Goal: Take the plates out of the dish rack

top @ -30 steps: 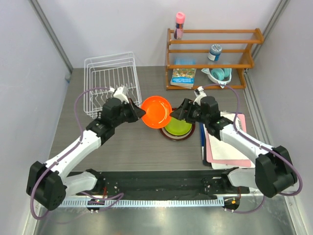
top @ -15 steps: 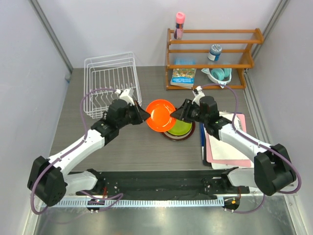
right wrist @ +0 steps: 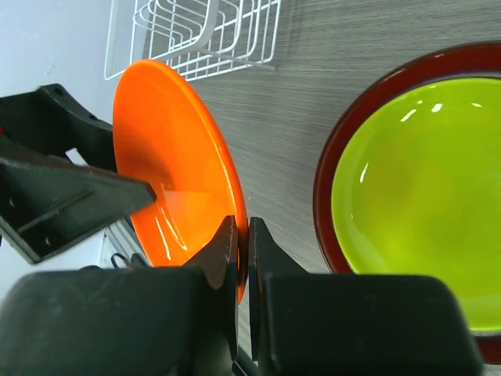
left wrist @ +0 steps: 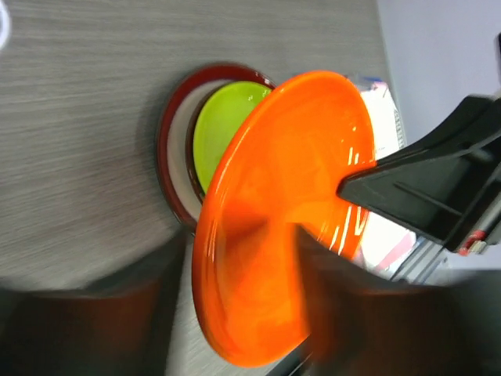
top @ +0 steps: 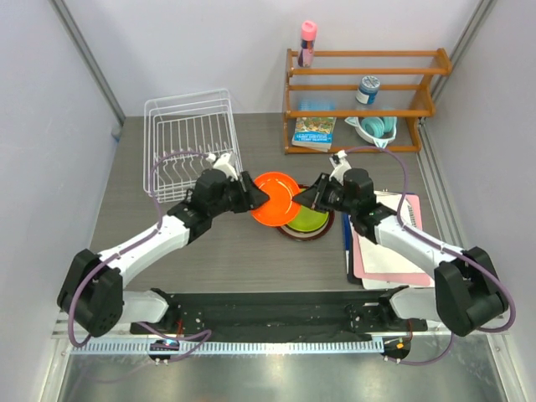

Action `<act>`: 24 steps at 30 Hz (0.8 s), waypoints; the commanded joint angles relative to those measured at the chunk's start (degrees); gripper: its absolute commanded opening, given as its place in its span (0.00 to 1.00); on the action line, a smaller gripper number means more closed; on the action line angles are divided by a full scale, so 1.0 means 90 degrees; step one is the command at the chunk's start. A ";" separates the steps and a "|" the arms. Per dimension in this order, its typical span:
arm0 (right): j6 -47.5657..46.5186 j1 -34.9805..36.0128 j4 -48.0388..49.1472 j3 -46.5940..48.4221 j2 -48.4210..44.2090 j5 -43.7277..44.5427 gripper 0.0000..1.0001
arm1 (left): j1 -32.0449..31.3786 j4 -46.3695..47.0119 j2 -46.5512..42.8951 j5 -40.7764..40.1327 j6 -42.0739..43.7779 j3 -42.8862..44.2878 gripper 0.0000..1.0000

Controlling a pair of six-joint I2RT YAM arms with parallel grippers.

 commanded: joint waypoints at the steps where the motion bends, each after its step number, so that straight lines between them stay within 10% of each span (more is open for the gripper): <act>1: -0.0090 0.0014 -0.0498 0.0051 -0.0747 0.0923 0.01 | -0.0111 0.0224 0.0045 -0.0098 0.0090 0.0107 0.77; 6: -0.0169 -0.0366 -0.1321 -0.0017 -0.1159 0.2048 0.01 | -0.0111 -0.0284 -0.0734 -0.1466 0.0499 -0.0167 0.99; 24: -0.0452 -0.1324 -0.1615 -0.0056 0.0315 0.1355 0.01 | -0.0111 -0.1641 -0.2348 -0.4524 0.1623 -0.0997 0.99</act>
